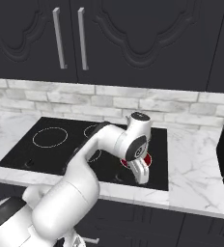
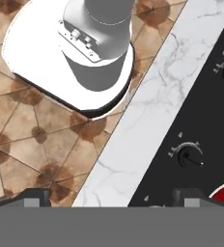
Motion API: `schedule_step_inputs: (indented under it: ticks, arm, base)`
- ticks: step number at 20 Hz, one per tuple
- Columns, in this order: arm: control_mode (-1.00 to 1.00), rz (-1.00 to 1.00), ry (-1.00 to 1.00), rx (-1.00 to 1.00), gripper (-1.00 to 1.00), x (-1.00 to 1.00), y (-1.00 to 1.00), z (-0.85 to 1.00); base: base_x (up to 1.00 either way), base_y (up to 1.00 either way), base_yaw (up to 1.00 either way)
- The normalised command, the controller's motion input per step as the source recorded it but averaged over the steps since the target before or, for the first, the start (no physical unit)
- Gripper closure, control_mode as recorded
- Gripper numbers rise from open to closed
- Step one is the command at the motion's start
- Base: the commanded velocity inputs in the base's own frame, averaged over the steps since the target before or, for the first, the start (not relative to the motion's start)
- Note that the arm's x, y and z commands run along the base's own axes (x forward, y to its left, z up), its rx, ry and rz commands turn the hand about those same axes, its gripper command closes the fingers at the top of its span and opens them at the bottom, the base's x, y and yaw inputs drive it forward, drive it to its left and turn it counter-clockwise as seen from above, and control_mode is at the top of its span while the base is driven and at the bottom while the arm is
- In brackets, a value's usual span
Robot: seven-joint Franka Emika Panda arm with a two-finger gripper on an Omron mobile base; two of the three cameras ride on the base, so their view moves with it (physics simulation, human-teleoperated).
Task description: Turn off the front right burner of the stove.
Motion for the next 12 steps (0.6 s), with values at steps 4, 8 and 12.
schedule_step_inputs:
  ticks: [4, 8, 12]
  arm:
    - [-1.0, 0.02, 0.0, 0.0, -1.0, 0.38, 0.0, -0.12]
    - [-1.0, 0.01, 0.0, 0.0, -1.0, 0.29, 0.0, -0.12]
    - [-1.0, 0.0, 0.0, 0.0, -1.0, 0.2, -0.06, -0.38]
  base:
    - [0.0, 0.0, 0.0]
    - [0.0, 0.0, 0.0]
    - [0.0, 0.0, 0.0]
